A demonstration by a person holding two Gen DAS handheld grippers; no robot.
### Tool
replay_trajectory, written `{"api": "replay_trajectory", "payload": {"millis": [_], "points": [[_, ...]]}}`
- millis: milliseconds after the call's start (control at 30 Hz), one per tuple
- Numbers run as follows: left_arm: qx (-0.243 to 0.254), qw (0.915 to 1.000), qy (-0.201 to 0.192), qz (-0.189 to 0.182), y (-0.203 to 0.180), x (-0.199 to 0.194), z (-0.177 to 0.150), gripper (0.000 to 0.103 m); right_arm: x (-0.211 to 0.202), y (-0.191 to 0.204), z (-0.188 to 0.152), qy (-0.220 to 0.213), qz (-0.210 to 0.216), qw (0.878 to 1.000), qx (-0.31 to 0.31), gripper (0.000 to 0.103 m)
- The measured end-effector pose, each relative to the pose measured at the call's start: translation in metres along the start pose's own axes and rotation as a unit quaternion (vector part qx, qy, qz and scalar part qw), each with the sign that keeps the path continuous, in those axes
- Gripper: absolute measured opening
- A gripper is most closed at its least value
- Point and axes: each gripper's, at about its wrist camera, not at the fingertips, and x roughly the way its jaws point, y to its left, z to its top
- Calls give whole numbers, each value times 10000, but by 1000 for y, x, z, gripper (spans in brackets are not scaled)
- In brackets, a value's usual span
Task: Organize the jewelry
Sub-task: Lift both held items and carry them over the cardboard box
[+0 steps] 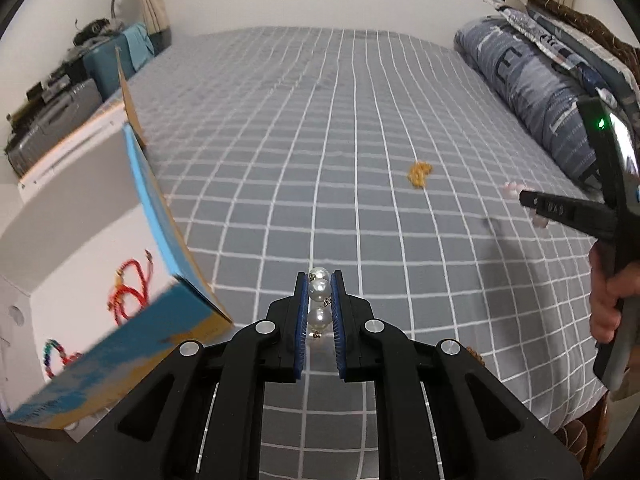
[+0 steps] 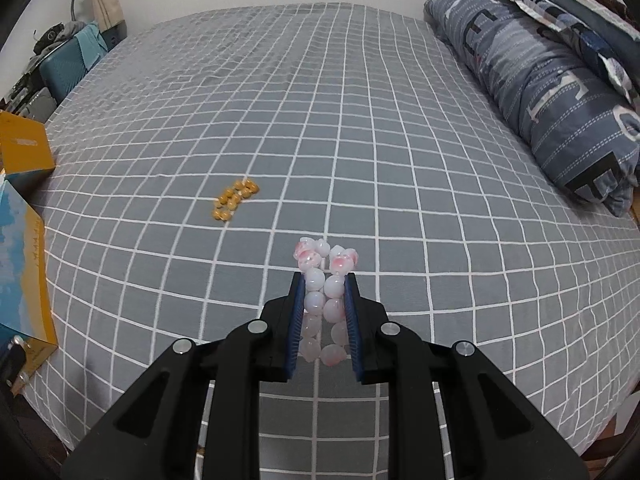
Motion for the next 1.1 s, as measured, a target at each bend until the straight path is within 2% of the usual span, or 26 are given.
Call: {"api": "replay_trajectory", "payload": {"millis": [267,600,1100], "points": [[-241,9993,-269,21,26,-26,21,11,-23,26,11,-160,106,9997,-161,19],[-619,9964,-467,337,77,-56,34,11,-41,71,21,-316,306,9985,-341,19],[-1076,9886,-433,962,157,-74,26,11,-74,187,22,-514,771,9909,-979,19]]}}
